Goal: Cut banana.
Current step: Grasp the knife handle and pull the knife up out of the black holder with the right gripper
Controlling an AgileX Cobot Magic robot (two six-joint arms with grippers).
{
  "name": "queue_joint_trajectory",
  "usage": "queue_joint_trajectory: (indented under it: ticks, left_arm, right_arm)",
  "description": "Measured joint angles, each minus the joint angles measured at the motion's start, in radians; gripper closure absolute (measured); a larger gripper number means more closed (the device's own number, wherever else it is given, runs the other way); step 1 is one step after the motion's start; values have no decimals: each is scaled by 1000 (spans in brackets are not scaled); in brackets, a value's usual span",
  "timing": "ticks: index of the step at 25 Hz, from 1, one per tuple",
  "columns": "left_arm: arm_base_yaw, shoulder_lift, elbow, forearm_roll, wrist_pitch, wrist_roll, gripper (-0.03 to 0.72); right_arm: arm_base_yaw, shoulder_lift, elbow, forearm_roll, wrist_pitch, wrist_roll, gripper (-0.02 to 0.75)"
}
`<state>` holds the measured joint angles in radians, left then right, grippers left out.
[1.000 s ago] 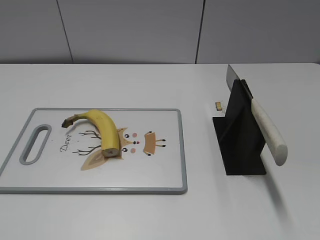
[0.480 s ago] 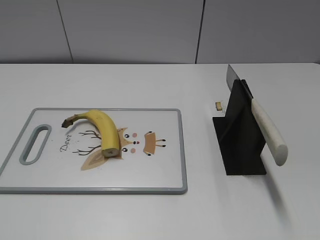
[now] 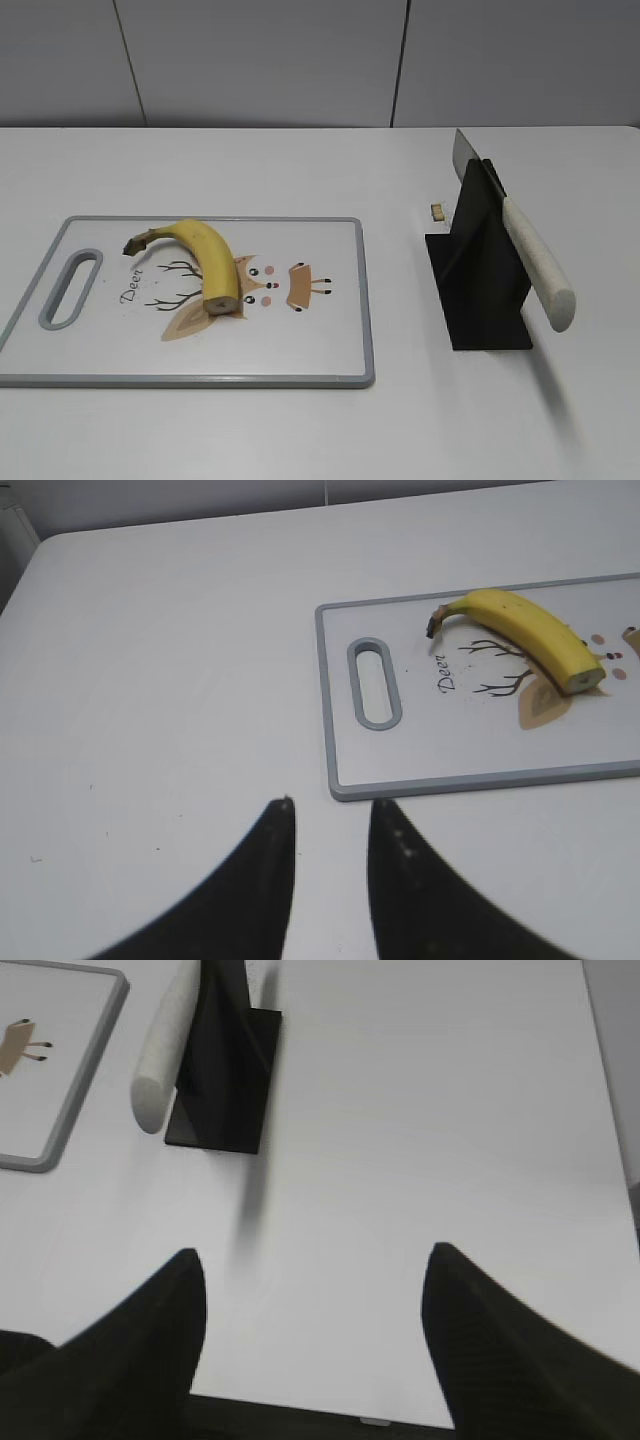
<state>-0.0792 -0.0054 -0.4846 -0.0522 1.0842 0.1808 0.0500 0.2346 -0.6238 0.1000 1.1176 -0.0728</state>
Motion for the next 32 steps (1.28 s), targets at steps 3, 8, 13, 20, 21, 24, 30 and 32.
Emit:
queue_joint_trajectory:
  ticks: [3, 8, 13, 20, 21, 24, 30, 32]
  left_arm:
    - [0, 0, 0, 0, 0, 0, 451]
    - [0, 0, 0, 0, 0, 0, 451]
    - [0, 0, 0, -2, 0, 0, 444]
    - [0, 0, 0, -3, -1, 0, 118]
    - [0, 0, 0, -3, -1, 0, 83]
    - [0, 0, 0, -3, -2, 0, 48]
    - [0, 0, 0, -13, -2, 0, 64]
    - [0, 0, 0, -14, -2, 0, 69]
  right_arm:
    - [0, 106, -68, 52, 20, 10, 167]
    - [0, 283, -134, 94, 58, 20, 89]
    - [19, 444, -204, 138, 58, 21, 104]
    - [179, 684, -338, 143, 80, 25, 146]
    - [195, 723, -359, 143, 81, 26, 146]
    - [227, 831, -415, 143, 85, 31, 147]
    - [256, 1043, -480, 143, 76, 45, 150]
    - [259, 1103, -486, 143, 57, 60, 153]
